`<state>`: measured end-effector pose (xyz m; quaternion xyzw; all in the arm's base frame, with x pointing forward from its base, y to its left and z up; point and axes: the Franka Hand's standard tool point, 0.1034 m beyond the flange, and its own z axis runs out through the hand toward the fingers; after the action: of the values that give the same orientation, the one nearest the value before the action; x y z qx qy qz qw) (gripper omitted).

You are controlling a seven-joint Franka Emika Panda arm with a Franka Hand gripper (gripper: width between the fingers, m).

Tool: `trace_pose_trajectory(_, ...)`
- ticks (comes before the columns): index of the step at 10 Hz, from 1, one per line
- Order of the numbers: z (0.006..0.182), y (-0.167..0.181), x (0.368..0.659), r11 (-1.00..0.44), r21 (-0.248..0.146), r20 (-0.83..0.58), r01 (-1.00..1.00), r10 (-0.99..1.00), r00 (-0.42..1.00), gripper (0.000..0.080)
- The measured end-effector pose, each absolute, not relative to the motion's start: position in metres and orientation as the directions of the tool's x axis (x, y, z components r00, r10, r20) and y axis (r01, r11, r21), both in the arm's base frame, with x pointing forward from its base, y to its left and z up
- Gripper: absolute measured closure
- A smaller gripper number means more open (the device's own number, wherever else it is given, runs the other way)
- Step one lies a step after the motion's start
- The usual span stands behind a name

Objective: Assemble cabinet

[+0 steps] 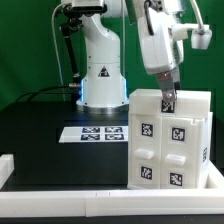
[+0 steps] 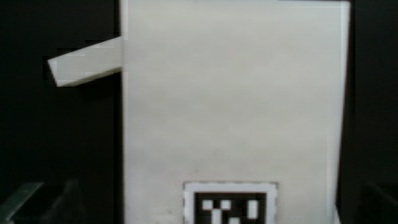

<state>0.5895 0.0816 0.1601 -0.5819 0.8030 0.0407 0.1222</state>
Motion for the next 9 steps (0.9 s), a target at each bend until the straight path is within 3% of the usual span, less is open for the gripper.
trace_pose_trajectory(4, 0.183, 0.084, 0.591, 0.294, -0.114, -0.271, -0.949, -0.928, -0.255, 0.0002)
trace_pose_trajectory(9, 0.179, 0.085, 0.59, 0.274, -0.113, -0.267, -0.955, -0.934, -0.236, 0.0002)
